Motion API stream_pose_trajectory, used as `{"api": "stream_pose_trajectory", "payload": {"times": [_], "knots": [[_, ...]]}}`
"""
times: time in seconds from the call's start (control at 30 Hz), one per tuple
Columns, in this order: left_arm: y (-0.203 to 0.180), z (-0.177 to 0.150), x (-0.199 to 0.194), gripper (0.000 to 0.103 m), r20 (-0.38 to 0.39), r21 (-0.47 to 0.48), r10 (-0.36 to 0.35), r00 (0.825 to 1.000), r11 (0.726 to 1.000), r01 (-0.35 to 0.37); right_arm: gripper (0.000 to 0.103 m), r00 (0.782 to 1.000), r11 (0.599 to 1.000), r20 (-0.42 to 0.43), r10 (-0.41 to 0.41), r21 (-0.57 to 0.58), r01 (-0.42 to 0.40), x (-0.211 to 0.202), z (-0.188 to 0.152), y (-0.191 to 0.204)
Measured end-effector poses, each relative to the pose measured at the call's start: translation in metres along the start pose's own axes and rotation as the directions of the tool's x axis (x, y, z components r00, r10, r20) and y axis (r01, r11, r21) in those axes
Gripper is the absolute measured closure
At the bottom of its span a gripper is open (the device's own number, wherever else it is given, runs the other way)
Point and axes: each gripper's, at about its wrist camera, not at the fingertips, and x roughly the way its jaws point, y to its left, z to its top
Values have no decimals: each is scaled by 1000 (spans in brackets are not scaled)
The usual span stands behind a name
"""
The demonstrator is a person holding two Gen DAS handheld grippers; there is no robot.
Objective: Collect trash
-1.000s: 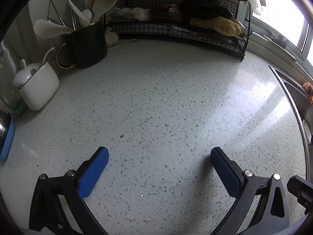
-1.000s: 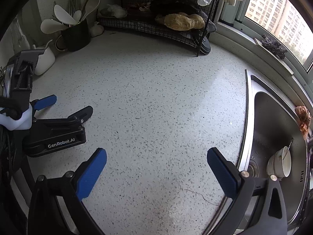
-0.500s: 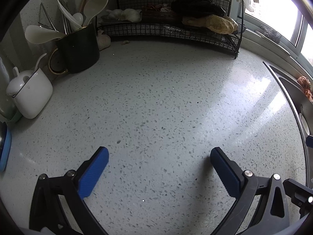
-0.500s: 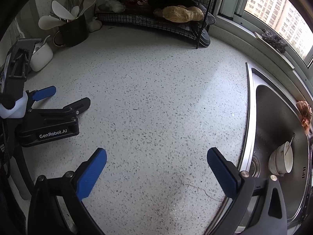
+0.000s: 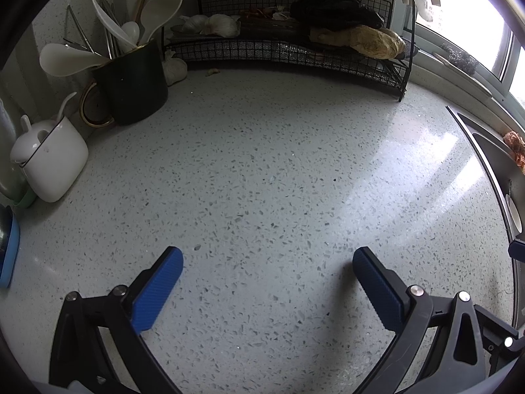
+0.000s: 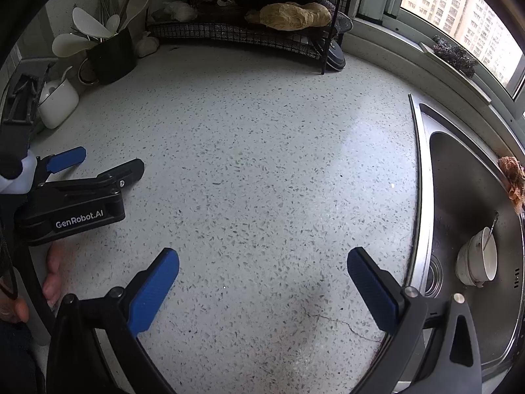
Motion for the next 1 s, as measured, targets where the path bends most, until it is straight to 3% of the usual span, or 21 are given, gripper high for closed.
{"api": "stream_pose_trajectory", "payload": {"times": [0.17, 0.27, 0.4, 0.57, 0.7, 0.83, 1.0], "knots": [[-10, -7, -44, 0, 85, 34, 75, 994, 996, -78, 1, 998, 1000, 60, -3, 20, 2, -20, -5, -5], [-20, -10, -87, 0, 143, 37, 77, 987, 996, -83, 1, 993, 998, 118, -25, 57, 18, -48, -14, -14], [-44, -20, -153, 0, 233, 78, 48, 971, 995, -67, 1, 973, 994, 220, -68, 96, 47, -100, -34, -31], [-76, -46, -223, 0, 264, 158, -22, 964, 987, -20, 1, 947, 988, 306, -97, 141, 55, -168, -72, -52], [-97, -81, -279, 0, 314, 172, -50, 948, 985, -5, 1, 928, 980, 345, -140, 180, 81, -221, -114, -61], [-112, -115, -323, 0, 301, 185, -131, 945, 980, 77, 1, 921, 977, 362, -144, 201, 73, -262, -161, -66], [-129, -160, -370, 0, 300, 206, -159, 941, 974, 99, 1, 911, 971, 381, -159, 227, 75, -301, -211, -67]]}}
